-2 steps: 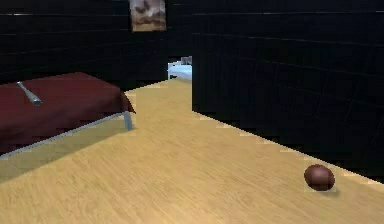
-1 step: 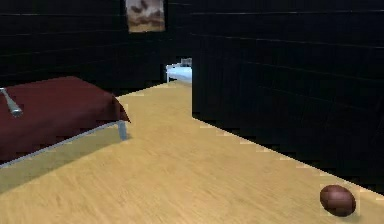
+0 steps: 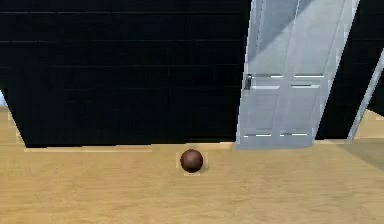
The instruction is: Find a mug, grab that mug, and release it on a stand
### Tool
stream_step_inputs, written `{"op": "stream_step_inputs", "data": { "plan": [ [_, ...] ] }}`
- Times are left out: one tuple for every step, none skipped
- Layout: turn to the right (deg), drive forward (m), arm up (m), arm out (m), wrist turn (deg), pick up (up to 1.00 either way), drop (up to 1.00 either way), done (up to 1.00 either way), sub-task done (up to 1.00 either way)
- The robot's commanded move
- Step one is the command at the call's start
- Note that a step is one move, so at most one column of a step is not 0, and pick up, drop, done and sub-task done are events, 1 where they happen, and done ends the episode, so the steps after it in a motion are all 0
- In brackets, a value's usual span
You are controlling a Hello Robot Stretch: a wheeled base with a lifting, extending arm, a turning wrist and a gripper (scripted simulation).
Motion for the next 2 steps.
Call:
{"op": "stream_step_inputs", "data": {
  "plan": [
    [12.0, 0.00, 0.00, 0.00, 0.0, 0.00, 0.00, 0.00, 0.00],
    [0.0, 1.00, 0.00, 0.00, 0.0, 0.00, 0.00, 0.00, 0.00]
  ]
}}
